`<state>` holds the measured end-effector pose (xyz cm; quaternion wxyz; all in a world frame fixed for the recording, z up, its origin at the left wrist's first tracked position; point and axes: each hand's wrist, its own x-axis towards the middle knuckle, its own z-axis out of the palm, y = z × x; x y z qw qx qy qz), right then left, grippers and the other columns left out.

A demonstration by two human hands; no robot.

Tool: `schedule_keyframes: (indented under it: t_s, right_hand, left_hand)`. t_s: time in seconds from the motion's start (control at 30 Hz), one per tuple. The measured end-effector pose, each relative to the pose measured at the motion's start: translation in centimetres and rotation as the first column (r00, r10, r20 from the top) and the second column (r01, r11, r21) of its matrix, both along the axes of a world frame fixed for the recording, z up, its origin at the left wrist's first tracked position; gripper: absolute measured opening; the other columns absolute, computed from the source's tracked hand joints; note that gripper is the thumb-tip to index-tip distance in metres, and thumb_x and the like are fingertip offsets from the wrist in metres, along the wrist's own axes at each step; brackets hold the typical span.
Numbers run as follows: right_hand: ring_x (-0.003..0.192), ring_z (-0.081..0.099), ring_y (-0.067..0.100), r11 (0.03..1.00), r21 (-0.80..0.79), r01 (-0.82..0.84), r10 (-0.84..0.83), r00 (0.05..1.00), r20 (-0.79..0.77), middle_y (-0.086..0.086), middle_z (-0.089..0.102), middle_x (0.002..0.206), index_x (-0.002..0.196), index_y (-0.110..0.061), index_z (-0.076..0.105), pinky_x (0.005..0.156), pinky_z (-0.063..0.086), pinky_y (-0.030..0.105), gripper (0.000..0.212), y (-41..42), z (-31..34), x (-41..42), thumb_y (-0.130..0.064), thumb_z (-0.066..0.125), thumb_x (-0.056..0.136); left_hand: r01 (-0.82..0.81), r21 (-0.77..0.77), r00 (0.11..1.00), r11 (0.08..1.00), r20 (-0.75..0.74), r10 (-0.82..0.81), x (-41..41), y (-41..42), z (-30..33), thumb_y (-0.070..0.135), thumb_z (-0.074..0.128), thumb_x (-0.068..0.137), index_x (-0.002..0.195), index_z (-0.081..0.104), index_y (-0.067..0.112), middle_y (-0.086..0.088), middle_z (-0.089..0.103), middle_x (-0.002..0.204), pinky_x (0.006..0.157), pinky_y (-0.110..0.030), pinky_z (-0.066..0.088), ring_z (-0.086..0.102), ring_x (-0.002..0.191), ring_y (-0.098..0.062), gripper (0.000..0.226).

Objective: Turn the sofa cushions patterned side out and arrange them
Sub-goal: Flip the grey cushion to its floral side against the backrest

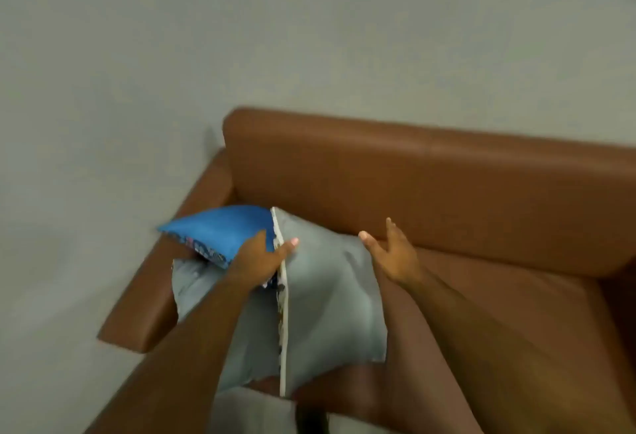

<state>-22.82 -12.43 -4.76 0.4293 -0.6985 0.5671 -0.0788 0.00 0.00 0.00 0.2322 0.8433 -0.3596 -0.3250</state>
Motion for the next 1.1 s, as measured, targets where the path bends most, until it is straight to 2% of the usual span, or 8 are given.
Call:
schedule_keyframes:
  t_s: [0.07, 0.2, 0.33, 0.53, 0.7, 0.83, 0.97, 1.1]
  right_hand:
    - [0.156, 0.019, 0.029, 0.992, 0.126, 0.026, -0.026, 1.0, -0.005, 0.011, 0.019, 0.169, 0.161, -0.01, 0.015, 0.123, 0.018, 0.04, 0.092, 1.1, -3.9, 0.5, -0.066, 0.047, 0.095]
    - [0.143, 0.044, 0.035, 0.934, 0.319, 0.159, -0.16, 0.987, -0.024, 0.012, 0.045, 0.156, 0.154, -0.013, 0.037, 0.113, 0.036, 0.041, 0.076, 3.5, -12.6, 0.8, -0.061, 0.048, 0.097]
    - [0.13, 0.056, 0.034, 0.824, 0.457, 0.335, -0.36, 0.932, -0.035, 0.008, 0.058, 0.143, 0.145, -0.018, 0.049, 0.097, 0.043, 0.036, 0.068, 3.7, -19.1, 1.3, -0.064, 0.052, 0.094]
    - [0.122, 0.06, 0.033, 0.65, 0.566, 0.507, -0.551, 0.827, -0.109, 0.008, 0.064, 0.139, 0.134, -0.023, 0.063, 0.11, 0.045, 0.051, 0.111, 2.0, -26.5, -0.4, -0.103, 0.034, 0.062]
    - [0.127, 0.057, 0.036, 0.618, 0.571, 0.54, -0.591, 0.799, -0.116, 0.011, 0.06, 0.142, 0.143, -0.013, 0.053, 0.105, 0.044, 0.044, 0.082, 1.1, -22.3, -1.1, -0.075, 0.046, 0.09]
    - [0.104, 0.064, 0.035, 0.625, 0.453, 0.636, -0.632, 0.753, -0.183, 0.015, 0.068, 0.126, 0.133, -0.01, 0.061, 0.092, 0.05, 0.042, 0.074, -0.6, -16.4, -6.8, -0.069, 0.057, 0.089]
    - [0.093, 0.064, 0.032, 0.602, 0.34, 0.722, -0.712, 0.678, -0.181, 0.013, 0.068, 0.115, 0.131, -0.008, 0.06, 0.084, 0.05, 0.041, 0.062, -3.3, -8.8, -14.2, -0.058, 0.058, 0.094]
    - [0.087, 0.065, 0.032, 0.479, 0.328, 0.814, -0.829, 0.542, -0.134, 0.013, 0.068, 0.103, 0.129, -0.005, 0.058, 0.077, 0.053, 0.042, 0.044, -5.0, -2.8, -22.3, -0.037, 0.058, 0.099]
  left_hand:
    - [0.01, 0.069, 0.998, 0.998, -0.057, -0.007, -0.9, 0.6, -5.4, 0.06, 0.068, 0.089, 0.101, 0.058, 0.027, 0.011, 0.061, 0.097, 0.085, -0.033, 0.046, 0.063, 0.114, -0.028, 0.037]
    - [-0.079, 0.171, 0.987, 0.982, -0.127, 0.101, -2.7, 3.6, -15.3, 0.087, 0.067, 0.062, 0.145, 0.049, 0.021, -0.003, 0.061, 0.141, 0.108, -0.05, 0.049, 0.056, 0.132, -0.031, 0.108]
    - [-0.211, 0.151, 0.943, 0.966, -0.228, 0.242, -3.6, 3.9, -18.8, 0.062, 0.081, 0.076, 0.147, 0.048, 0.014, -0.005, 0.061, 0.14, 0.105, -0.036, 0.047, 0.059, 0.125, -0.027, 0.092]
    - [-0.202, 0.138, 0.943, 0.97, -0.239, 0.231, -2.0, 4.3, -22.0, 0.044, 0.077, 0.086, 0.154, 0.035, 0.016, 0.011, 0.044, 0.129, 0.1, -0.026, 0.036, 0.044, 0.118, -0.01, 0.085]
    - [-0.226, 0.101, 0.904, 0.969, -0.349, 0.248, -3.0, 2.8, -20.5, 0.04, 0.075, 0.09, 0.15, 0.043, 0.023, 0.015, 0.052, 0.13, 0.101, -0.025, 0.042, 0.053, 0.114, -0.007, 0.07]
    - [-0.22, 0.16, 0.802, 0.962, -0.532, 0.272, -4.6, -0.9, -18.5, 0.06, 0.067, 0.088, 0.148, 0.048, 0.025, 0.006, 0.062, 0.136, 0.108, -0.044, 0.049, 0.062, 0.119, -0.019, 0.072]
    - [0.0, 0.235, 0.833, 0.972, -0.538, 0.13, -8.0, -7.7, -16.6, 0.057, 0.054, 0.099, 0.149, 0.046, 0.014, -0.007, 0.059, 0.139, 0.102, -0.042, 0.05, 0.061, 0.117, -0.028, 0.067]
    - [0.276, 0.179, 0.855, 0.944, -0.494, -0.156, -15.3, -13.9, -14.0, 0.051, 0.053, 0.102, 0.152, 0.044, 0.016, -0.012, 0.052, 0.151, 0.094, -0.03, 0.039, 0.054, 0.132, -0.032, 0.062]
